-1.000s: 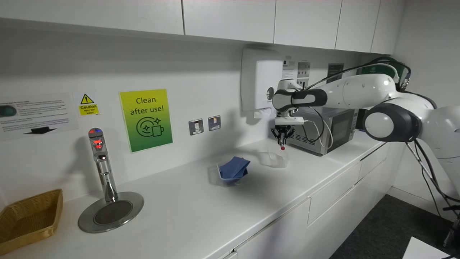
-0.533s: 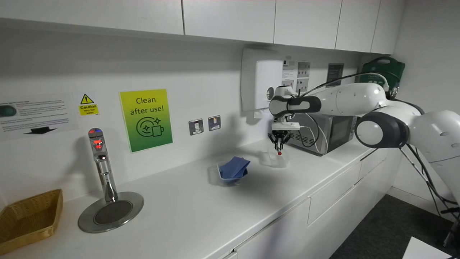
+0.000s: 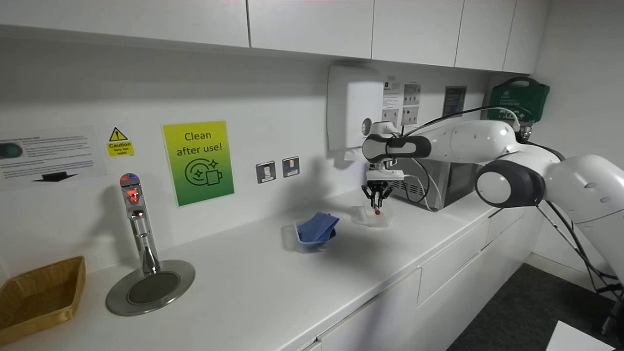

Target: Put the marker in the lunchbox

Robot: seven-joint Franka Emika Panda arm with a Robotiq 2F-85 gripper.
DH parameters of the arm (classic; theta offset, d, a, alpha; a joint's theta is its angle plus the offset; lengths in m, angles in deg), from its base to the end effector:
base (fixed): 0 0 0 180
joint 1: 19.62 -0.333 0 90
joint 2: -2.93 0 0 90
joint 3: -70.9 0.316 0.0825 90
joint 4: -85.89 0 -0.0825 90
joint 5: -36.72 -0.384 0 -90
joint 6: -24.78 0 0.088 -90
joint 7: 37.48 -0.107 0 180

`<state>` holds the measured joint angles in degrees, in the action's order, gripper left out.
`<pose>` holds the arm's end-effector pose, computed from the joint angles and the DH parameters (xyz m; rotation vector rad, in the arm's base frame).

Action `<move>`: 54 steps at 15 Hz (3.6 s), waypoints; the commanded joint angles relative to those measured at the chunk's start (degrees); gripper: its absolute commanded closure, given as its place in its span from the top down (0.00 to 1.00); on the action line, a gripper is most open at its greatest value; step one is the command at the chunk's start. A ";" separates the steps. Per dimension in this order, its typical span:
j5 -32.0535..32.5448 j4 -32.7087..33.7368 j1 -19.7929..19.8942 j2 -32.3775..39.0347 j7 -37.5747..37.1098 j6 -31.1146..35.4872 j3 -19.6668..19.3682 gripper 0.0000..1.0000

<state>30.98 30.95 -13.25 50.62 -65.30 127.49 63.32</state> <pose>0.7572 -0.1408 0.3771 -2.9461 1.0879 -0.0106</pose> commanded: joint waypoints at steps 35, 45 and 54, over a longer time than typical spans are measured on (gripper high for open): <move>2.11 -27.61 -9.90 -27.32 6.60 10.73 1.24 1.00; 0.72 -52.69 -9.24 -45.94 9.19 13.64 5.50 1.00; 1.58 -64.81 -7.89 -55.58 5.96 6.48 6.69 1.00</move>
<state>32.76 -33.97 -22.54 -5.01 -59.51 134.07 68.68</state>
